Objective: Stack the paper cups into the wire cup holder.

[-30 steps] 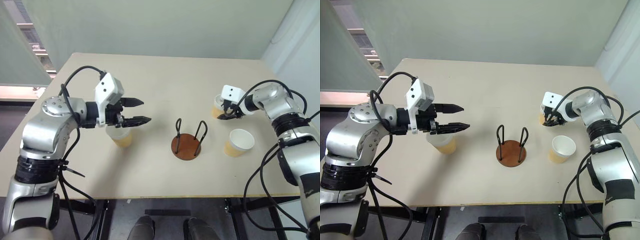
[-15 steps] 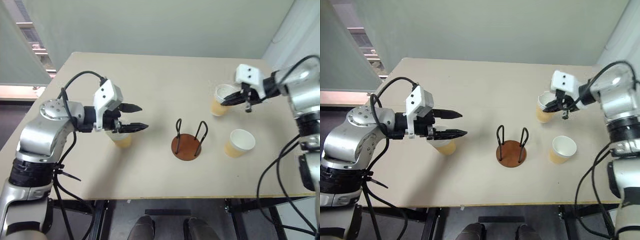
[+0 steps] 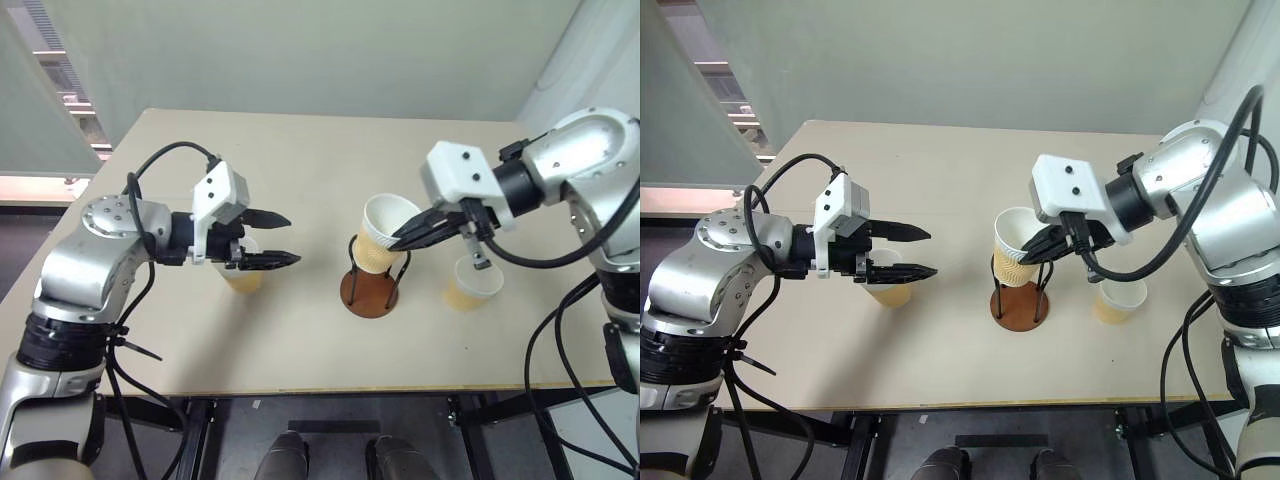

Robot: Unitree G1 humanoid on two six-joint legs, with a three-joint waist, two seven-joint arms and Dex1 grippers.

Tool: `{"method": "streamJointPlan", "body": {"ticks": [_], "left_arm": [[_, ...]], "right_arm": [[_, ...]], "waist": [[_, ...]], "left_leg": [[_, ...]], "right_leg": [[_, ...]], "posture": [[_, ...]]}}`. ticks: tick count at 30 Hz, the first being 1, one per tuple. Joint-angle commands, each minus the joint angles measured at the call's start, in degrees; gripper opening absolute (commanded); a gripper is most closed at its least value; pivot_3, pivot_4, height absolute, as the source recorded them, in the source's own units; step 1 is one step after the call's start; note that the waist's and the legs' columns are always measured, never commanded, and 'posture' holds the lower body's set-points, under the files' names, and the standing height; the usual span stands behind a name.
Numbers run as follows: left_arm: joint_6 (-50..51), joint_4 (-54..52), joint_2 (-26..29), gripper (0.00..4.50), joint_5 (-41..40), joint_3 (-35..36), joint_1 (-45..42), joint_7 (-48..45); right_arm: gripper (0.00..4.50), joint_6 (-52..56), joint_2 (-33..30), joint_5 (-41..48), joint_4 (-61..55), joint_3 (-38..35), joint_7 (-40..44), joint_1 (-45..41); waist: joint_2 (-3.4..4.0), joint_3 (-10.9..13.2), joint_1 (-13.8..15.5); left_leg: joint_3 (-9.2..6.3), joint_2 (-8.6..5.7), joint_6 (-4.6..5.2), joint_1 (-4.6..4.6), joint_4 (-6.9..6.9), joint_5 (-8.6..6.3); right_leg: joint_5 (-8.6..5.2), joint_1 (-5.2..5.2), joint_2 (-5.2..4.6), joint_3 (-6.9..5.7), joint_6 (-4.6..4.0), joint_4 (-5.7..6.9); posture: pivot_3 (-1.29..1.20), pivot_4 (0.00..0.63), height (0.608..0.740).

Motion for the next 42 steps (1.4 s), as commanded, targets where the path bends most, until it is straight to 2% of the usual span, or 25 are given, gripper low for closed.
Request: {"method": "streamJointPlan", "body": {"ticks": [1,12,16,21,23,31,35,38,42], "left_arm": [[-0.58,-0.93,0.88,3.52,-0.04,1.04,-1.16,0.16],[-0.18,-2.21,1.03,3.52,-0.38,1.52,0.33,1.59],[-0.52,-2.93,1.70,3.52,0.10,1.71,1.47,2.16],[-0.71,-4.94,2.99,3.52,0.41,2.19,3.16,3.20],[-1.56,-6.47,5.15,3.52,2.26,2.23,4.71,3.68],[-10.73,-14.65,21.19,3.52,16.42,4.20,19.44,4.62],[-9.80,-15.20,21.06,3.52,18.33,4.18,19.15,7.33],[-10.00,-14.67,20.42,3.52,20.69,1.61,16.39,8.39],[-11.06,-12.75,19.48,3.52,23.07,-1.23,13.58,8.41]], "right_arm": [[0.03,-4.29,-1.11,-2.29,1.83,0.83,-0.69,0.05],[0.03,-7.16,0.73,-3.58,5.45,2.62,-0.64,-0.48],[0.92,-6.65,1.67,-3.44,5.44,2.60,-1.13,0.02],[2.64,-6.68,2.55,-4.04,6.67,1.55,-3.84,1.08],[3.28,-6.09,1.92,-3.35,7.00,0.41,-4.33,1.71],[3.28,-1.83,-3.12,1.23,10.32,-6.18,-4.45,3.98],[3.28,-1.15,-4.86,2.50,11.60,-7.27,-4.00,5.42],[3.28,0.74,-4.96,4.50,10.62,-7.89,-3.82,6.25],[3.28,2.65,-5.14,6.28,9.58,-8.52,-4.52,6.71]], "waist": [[0.00,0.00,-0.01],[0.00,0.00,-0.03],[0.00,0.00,-0.04],[0.00,0.00,-0.04],[0.00,0.00,-0.02],[0.00,0.00,-0.19],[-0.02,-0.01,0.18],[-0.01,-0.01,0.14],[-0.01,0.00,-0.04]], "left_leg": [[0.00,0.00,0.01,0.00,0.00,0.01],[0.00,0.01,0.01,-0.03,-0.06,0.02],[0.01,0.01,0.00,-0.03,-0.04,0.02],[0.00,0.01,0.00,-0.02,-0.03,0.03],[0.00,0.01,0.00,-0.03,-0.03,0.03],[0.03,0.05,-0.02,-0.01,-0.20,0.00],[0.01,0.13,-0.03,0.03,-0.34,0.00],[0.01,0.14,-0.04,0.04,-0.35,-0.01],[0.03,0.12,-0.05,0.07,-0.37,-0.02]], "right_leg": [[0.02,0.00,0.00,0.00,0.03,0.02],[0.03,-0.07,0.01,0.00,0.05,-0.02],[0.03,-0.06,0.01,0.00,0.05,-0.02],[0.03,-0.05,0.02,0.00,0.05,-0.02],[0.03,-0.05,0.02,0.00,0.05,-0.02],[-0.05,-0.10,0.06,0.04,-0.09,-0.10],[-0.19,-0.12,0.08,-0.06,-0.35,0.01],[-0.32,-0.15,0.07,-0.08,-0.68,0.15],[-0.20,-0.26,0.08,-0.06,-0.60,0.39]], "posture": [[0.00,0.150,0.740],[0.00,0.150,0.740],[0.00,0.150,0.740],[0.00,0.150,0.740],[0.00,0.150,0.740],[0.00,0.150,0.740],[0.00,0.150,0.740],[0.00,0.150,0.740],[0.00,0.150,0.740]]}}
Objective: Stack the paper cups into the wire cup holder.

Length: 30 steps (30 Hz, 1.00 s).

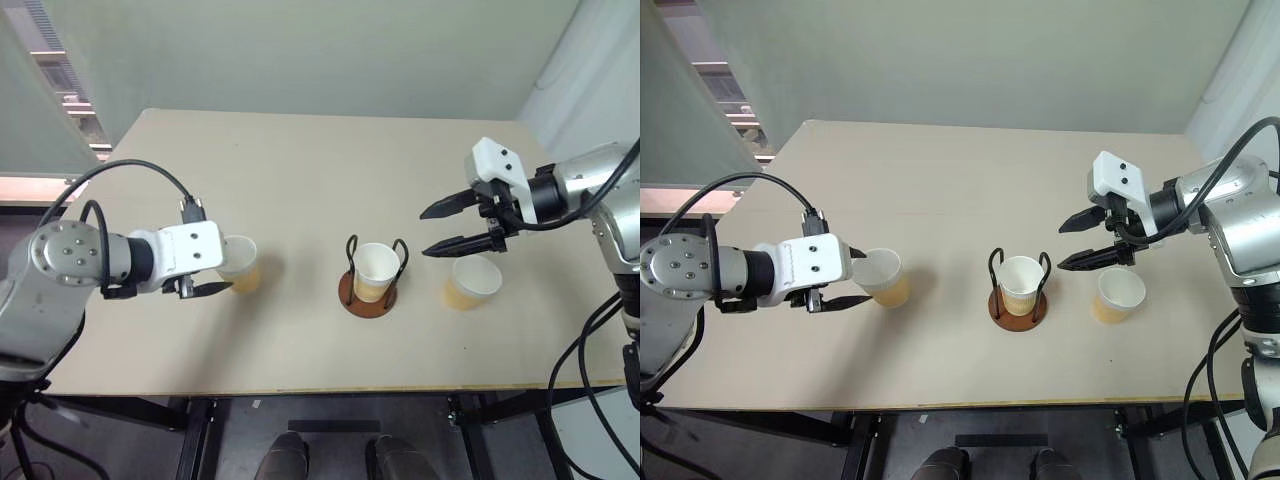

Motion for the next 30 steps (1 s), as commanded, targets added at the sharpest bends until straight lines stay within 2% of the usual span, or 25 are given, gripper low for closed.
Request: {"method": "streamJointPlan", "body": {"ticks": [1,10,18,21,29,30], "left_arm": [[-1.35,1.27,-0.72,3.52,2.11,-1.43,-1.99,-0.13],[-4.47,5.11,-1.41,3.52,4.65,-3.35,-0.73,-0.98],[-8.00,9.41,-4.32,3.52,6.30,-5.62,-1.93,-2.47],[-10.16,10.74,-5.07,2.92,7.11,-6.47,-2.94,-3.10],[-11.31,12.04,-6.44,0.04,4.64,-5.25,-4.09,-7.23],[-9.93,11.38,-6.83,0.01,2.95,-4.59,-4.21,-8.11]], "right_arm": [[3.28,1.74,-1.07,2.42,-2.22,-3.02,-0.40,-0.23],[3.28,0.06,-2.18,4.69,-1.90,-6.22,-1.31,1.36],[3.28,0.22,-1.75,7.09,-3.38,-7.82,-3.09,3.16],[3.33,0.21,-1.90,7.63,-3.59,-7.95,-3.35,3.41],[3.33,-1.31,-0.86,10.71,-2.46,-10.38,-3.46,4.80],[3.33,-1.32,-0.80,11.13,-2.21,-10.66,-3.33,4.89]], "waist": [[0.00,0.00,-0.07],[0.00,0.00,-0.16],[0.00,0.00,-0.16],[0.00,0.00,-0.17],[-0.01,0.00,-0.18],[0.00,0.00,-0.18]], "left_leg": [[0.00,0.00,0.00,0.03,-0.03,0.00],[-0.01,0.05,0.00,0.08,-0.16,0.00],[-0.01,0.05,0.00,0.08,-0.13,0.00],[-0.01,0.05,0.00,0.08,-0.13,0.00],[-0.01,0.05,0.00,0.08,-0.11,0.01],[-0.01,0.05,0.00,0.08,-0.11,0.01]], "right_leg": [[0.05,-0.01,0.01,0.00,0.10,0.06],[0.00,-0.11,0.04,-0.02,0.02,0.26],[0.01,-0.11,0.04,-0.02,0.02,0.30],[0.01,-0.11,0.04,-0.03,0.02,0.30],[0.01,-0.11,0.04,-0.03,0.03,0.30],[0.01,-0.11,0.04,-0.03,0.03,0.31]], "posture": [[0.00,0.150,0.740],[0.00,0.150,0.740],[0.00,0.150,0.740],[0.00,0.150,0.740],[0.00,0.150,0.740],[0.00,0.150,0.740]]}}
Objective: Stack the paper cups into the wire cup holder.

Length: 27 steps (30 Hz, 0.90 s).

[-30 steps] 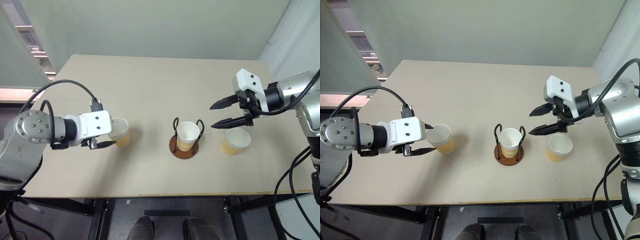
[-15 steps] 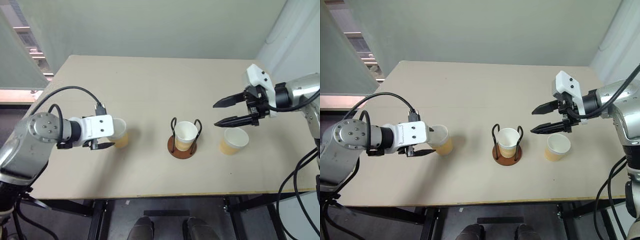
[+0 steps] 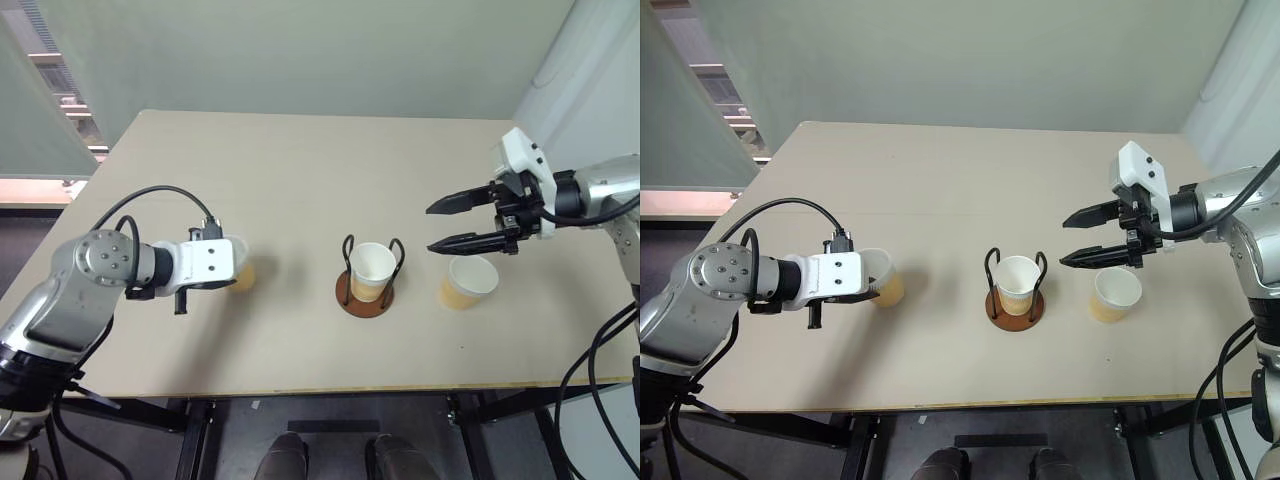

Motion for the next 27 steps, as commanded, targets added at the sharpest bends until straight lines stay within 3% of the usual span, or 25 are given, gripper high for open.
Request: {"method": "streamJointPlan", "body": {"ticks": [1,8,13,20,27], "left_arm": [[2.99,-2.47,-0.58,0.01,-4.81,2.92,-1.32,-2.67],[11.23,-7.25,-1.06,0.01,-15.36,6.60,-3.24,-6.57],[18.40,-9.01,-3.47,0.01,-23.59,6.99,-13.79,-8.17],[24.54,-7.32,-7.68,0.01,-32.01,3.61,-28.96,-13.50],[19.81,-0.36,-15.56,0.01,-29.91,-3.75,-36.81,-19.08]], "right_arm": [[3.33,-1.12,0.03,2.29,-0.07,-3.43,0.19,0.08],[3.33,-3.03,-0.53,4.64,2.73,-5.69,2.99,1.62],[3.33,-3.45,-2.80,4.57,3.48,-5.96,5.47,4.62],[3.33,3.29,-7.42,12.85,-4.72,-12.85,5.38,9.92],[3.33,6.83,-10.87,17.55,-10.74,-20.81,0.87,14.69]], "waist": [[0.00,0.00,0.00],[0.00,0.00,0.04],[-0.02,-0.01,0.45],[-0.01,0.00,0.43],[-0.01,0.00,0.55]], "left_leg": [[0.00,0.00,0.00,0.00,0.00,0.00],[0.01,0.00,-0.01,-0.03,0.05,0.01],[-0.01,0.02,-0.02,-0.04,0.20,0.02],[0.08,-0.01,-0.02,-0.06,0.44,0.02],[0.09,-0.12,0.02,0.06,0.56,-0.01]], "right_leg": [[0.00,0.00,0.00,0.00,0.00,0.00],[0.00,0.01,0.00,0.00,0.01,0.00],[0.02,0.11,0.00,-0.11,0.03,0.01],[0.00,0.20,0.00,-0.02,0.19,0.00],[-0.14,0.46,-0.05,0.11,0.50,-0.07]], "posture": [[0.00,0.150,0.740],[0.00,0.150,0.740],[0.00,0.150,0.740],[0.00,0.150,0.740],[0.00,0.150,0.740]]}}
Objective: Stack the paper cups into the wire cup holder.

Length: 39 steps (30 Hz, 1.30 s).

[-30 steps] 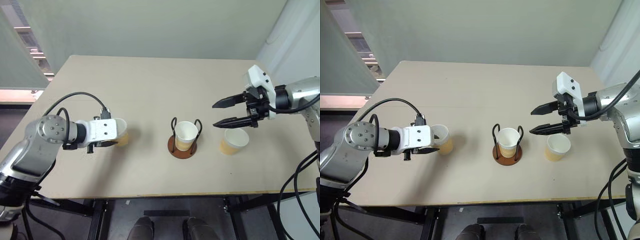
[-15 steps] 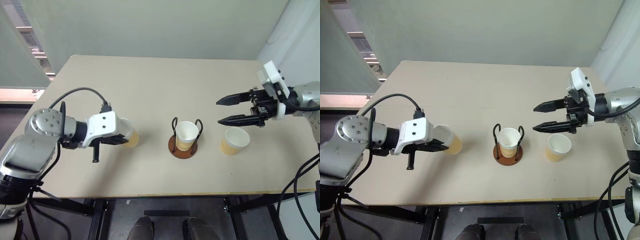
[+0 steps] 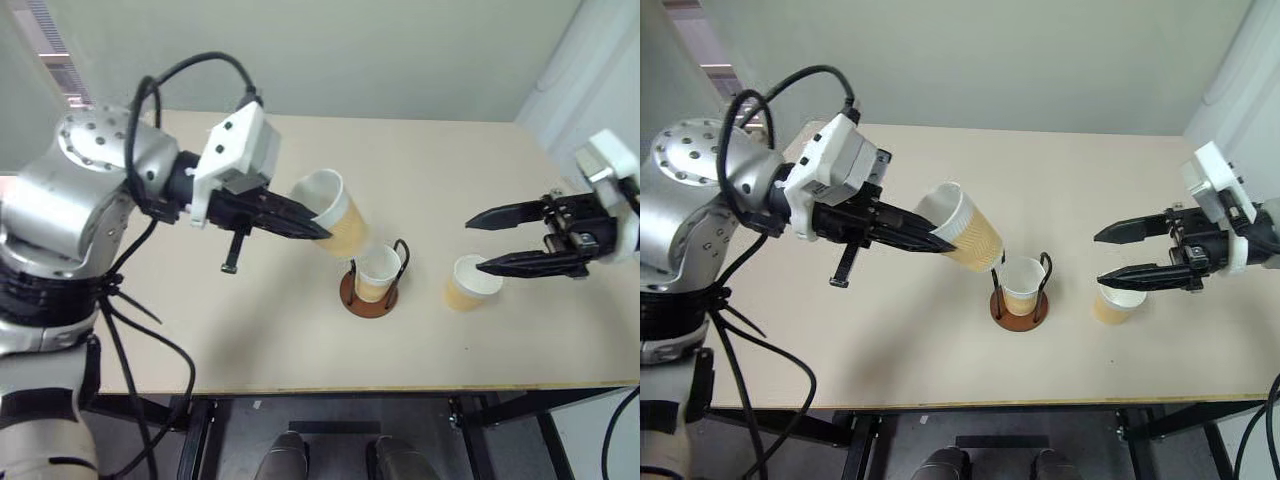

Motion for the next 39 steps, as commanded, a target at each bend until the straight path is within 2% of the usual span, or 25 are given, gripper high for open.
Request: {"method": "streamJointPlan", "body": {"ticks": [1,7,15,21,35,38,39], "left_arm": [[-4.74,3.63,-3.07,0.01,2.94,-3.27,-2.56,-2.81],[-14.63,12.73,-9.80,0.01,10.12,-8.34,-3.89,-3.90],[-25.60,22.36,-17.00,0.01,17.70,-11.23,-7.04,-4.46],[-28.21,22.54,-19.33,0.01,20.18,-13.11,-5.86,-6.05],[-33.95,22.83,-21.21,0.01,26.36,-17.33,-4.33,-6.07],[-34.73,23.61,-22.69,0.66,27.65,-17.18,-5.41,-4.70],[-34.66,23.63,-23.01,1.00,27.73,-16.96,-5.63,-4.74]], "right_arm": [[3.33,0.66,-1.29,2.35,-3.06,-5.36,-2.91,1.94],[3.33,1.57,-1.64,5.03,-6.05,-8.80,-6.43,5.64],[3.33,2.26,-3.52,8.12,-7.29,-10.75,-8.01,6.94],[3.33,1.62,-3.72,8.73,-7.01,-9.93,-8.58,6.47],[3.33,-1.62,-3.80,5.33,-5.05,-6.65,-10.02,5.76],[3.33,-0.61,-4.67,3.60,-4.31,-4.94,-11.91,5.23],[3.33,-0.47,-4.73,3.40,-4.23,-4.59,-12.31,4.95]], "waist": [[0.00,0.00,0.05],[0.00,0.00,0.22],[0.00,0.00,0.52],[0.00,0.00,0.68],[0.01,0.00,0.86],[0.01,0.00,0.87],[0.01,0.00,0.87]], "left_leg": [[0.00,-0.01,0.01,0.00,0.02,0.00],[-0.01,-0.13,0.11,0.00,0.12,-0.06],[-0.03,-0.25,0.42,-0.29,0.44,-0.25],[-0.02,-0.29,0.79,-0.56,0.93,-0.57],[0.00,-0.34,0.84,-0.58,1.09,-0.61],[0.00,-0.34,0.85,-0.57,1.10,-0.62],[0.00,-0.34,0.85,-0.58,1.11,-0.62]], "right_leg": [[0.01,0.03,-0.02,0.02,0.05,-0.01],[0.06,0.12,-0.05,0.14,0.40,-0.07],[0.17,0.23,-0.12,0.21,0.85,-0.52],[0.27,0.31,-0.16,0.22,1.05,-0.84],[0.32,0.41,-0.23,0.22,1.17,-0.88],[0.32,0.43,-0.24,0.21,1.17,-0.88],[0.33,0.42,-0.24,0.21,1.18,-0.88]], "posture": [[0.00,0.150,0.740],[0.00,0.150,0.740],[0.00,0.150,0.740],[0.00,0.150,0.740],[0.00,0.150,0.740],[0.00,0.150,0.740],[0.00,0.150,0.740]]}}
